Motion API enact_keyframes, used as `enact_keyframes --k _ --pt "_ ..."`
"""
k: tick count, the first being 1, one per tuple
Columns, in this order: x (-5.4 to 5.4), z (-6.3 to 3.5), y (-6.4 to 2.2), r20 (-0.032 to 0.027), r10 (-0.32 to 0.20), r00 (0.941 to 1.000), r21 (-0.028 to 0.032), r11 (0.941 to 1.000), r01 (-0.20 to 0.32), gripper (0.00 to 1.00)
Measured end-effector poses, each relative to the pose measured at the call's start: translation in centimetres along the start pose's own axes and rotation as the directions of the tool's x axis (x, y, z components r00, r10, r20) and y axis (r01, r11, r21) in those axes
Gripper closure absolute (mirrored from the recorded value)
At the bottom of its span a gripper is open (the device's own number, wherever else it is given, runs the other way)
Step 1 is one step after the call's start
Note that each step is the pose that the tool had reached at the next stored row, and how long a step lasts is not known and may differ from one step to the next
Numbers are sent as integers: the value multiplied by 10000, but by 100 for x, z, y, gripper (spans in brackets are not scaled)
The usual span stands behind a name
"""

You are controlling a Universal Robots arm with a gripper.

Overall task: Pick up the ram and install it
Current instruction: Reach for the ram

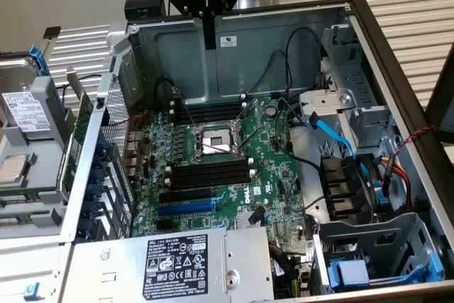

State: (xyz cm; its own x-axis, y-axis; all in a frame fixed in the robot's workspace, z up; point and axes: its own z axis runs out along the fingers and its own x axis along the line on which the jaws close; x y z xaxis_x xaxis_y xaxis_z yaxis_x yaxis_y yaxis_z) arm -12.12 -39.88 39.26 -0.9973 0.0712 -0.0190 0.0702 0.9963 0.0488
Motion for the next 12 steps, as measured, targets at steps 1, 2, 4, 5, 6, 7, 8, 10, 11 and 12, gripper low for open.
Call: enact_keyframes --k 1,2,4,5,6,7,8,10,11,12 --pt "0 0 0 0 0 10000 0 10000 0 89" --pt "0 0 0 0 0 10000 0 10000 0 89" --pt "0 0 0 0 0 10000 0 10000 0 89" --pt "0 0 0 0 0 10000 0 10000 0 89" --pt "0 0 0 0 0 10000 1 10000 0 89" --pt "0 0 0 -1 0 10000 0 10000 0 89" --pt "0 0 0 0 0 10000 0 10000 0 89" --pt "0 0 0 0 0 10000 0 10000 0 89" --pt "0 0 0 0 0 10000 0 10000 0 89" --pt "0 0 0 0 0 10000 0 10000 0 89"
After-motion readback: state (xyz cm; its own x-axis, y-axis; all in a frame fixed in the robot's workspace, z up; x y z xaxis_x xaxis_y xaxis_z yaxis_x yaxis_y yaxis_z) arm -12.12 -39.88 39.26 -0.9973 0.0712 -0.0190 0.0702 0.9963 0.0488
